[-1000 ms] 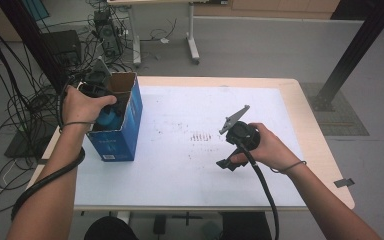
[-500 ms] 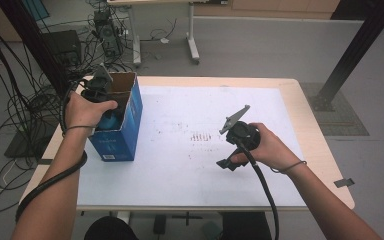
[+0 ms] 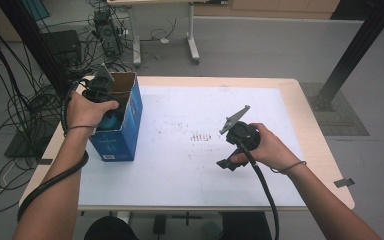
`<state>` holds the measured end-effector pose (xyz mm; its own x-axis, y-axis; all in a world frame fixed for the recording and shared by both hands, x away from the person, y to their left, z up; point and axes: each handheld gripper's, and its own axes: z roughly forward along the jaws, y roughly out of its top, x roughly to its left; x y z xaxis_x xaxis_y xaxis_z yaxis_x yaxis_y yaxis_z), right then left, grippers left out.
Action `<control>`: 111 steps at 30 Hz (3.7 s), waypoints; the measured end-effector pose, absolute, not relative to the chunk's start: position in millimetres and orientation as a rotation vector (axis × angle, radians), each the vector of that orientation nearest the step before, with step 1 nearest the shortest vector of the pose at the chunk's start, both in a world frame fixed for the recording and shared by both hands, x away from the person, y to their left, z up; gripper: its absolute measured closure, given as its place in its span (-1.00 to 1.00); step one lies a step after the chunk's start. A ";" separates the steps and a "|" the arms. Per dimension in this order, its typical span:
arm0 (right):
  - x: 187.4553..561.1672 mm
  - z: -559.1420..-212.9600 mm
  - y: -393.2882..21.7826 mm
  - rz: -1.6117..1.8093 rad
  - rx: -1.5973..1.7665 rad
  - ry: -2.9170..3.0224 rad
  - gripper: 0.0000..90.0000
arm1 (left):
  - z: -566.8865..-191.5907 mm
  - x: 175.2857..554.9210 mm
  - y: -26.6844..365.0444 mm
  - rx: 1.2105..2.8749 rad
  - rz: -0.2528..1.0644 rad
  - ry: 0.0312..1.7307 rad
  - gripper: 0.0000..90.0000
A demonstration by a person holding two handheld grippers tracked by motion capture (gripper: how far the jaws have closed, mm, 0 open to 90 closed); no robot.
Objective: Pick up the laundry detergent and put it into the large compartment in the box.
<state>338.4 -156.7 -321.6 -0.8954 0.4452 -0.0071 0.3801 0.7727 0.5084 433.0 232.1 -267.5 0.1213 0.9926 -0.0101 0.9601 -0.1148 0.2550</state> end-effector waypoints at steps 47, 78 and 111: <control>339.3 -321.0 -157.3 0.777 0.662 2.831 -0.85 | -268.3 432.8 231.3 2.188 0.253 1.942 -0.16; 339.8 -320.7 -157.1 0.779 0.661 2.830 -0.85 | -268.8 433.6 231.4 2.180 0.258 1.945 -0.16; 338.8 -320.0 -157.8 0.781 0.664 2.826 -0.85 | -268.6 435.4 237.7 2.172 0.220 1.954 -0.17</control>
<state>338.8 -157.8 -320.0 -0.8938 0.4483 -0.0124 0.3783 0.7685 0.5161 435.4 237.7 -268.6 0.1094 0.9935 -0.0300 0.9619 -0.0982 0.2551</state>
